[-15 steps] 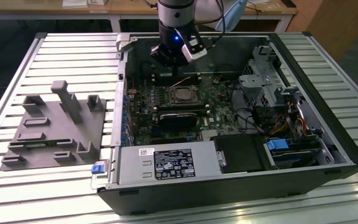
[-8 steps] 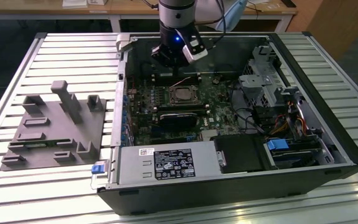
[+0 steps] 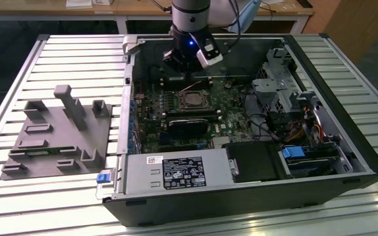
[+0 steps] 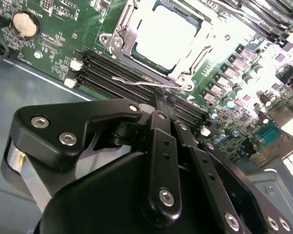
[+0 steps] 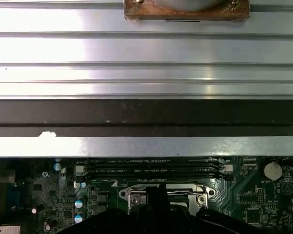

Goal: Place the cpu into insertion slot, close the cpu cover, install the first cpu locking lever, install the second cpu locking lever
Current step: 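Install the first cpu locking lever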

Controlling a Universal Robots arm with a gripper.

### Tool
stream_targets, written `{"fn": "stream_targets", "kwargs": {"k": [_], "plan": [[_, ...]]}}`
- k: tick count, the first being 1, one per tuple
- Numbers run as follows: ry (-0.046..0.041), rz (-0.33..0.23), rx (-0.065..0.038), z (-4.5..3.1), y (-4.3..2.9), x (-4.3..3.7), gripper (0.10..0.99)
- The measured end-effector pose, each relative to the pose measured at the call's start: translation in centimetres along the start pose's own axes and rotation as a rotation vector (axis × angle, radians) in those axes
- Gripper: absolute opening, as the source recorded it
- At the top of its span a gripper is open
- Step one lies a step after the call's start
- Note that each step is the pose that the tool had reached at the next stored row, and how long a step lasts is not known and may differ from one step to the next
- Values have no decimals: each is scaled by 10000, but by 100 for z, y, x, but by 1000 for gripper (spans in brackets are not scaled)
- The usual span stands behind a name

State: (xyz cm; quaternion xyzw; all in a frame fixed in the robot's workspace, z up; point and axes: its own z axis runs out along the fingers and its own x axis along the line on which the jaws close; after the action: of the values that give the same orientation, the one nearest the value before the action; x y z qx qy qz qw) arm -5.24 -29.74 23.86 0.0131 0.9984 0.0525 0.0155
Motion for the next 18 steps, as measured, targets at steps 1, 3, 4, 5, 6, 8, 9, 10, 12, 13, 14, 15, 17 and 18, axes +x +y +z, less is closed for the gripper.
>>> {"fn": "stream_targets", "kwargs": {"k": [1,3,4,5,6,8,9,10,12,13,14,15,17,18], "plan": [[3,-6,2,5,3,-6,106],[1,-5,-1,16,12,-26,106],[1,-4,-1,22,16,-36,106],[0,-4,-1,29,19,-44,106],[-1,-3,-3,39,23,-54,106],[1,-4,0,62,33,-77,106],[1,-3,0,75,37,-89,106],[2,-3,0,89,42,-102,106],[2,-3,0,115,50,-123,106],[2,-2,0,126,54,-129,106],[2,-1,1,134,57,-134,106],[2,-1,0,141,59,-139,106],[1,-1,2,151,66,-154,106],[1,-1,1,156,69,-159,106]]}}
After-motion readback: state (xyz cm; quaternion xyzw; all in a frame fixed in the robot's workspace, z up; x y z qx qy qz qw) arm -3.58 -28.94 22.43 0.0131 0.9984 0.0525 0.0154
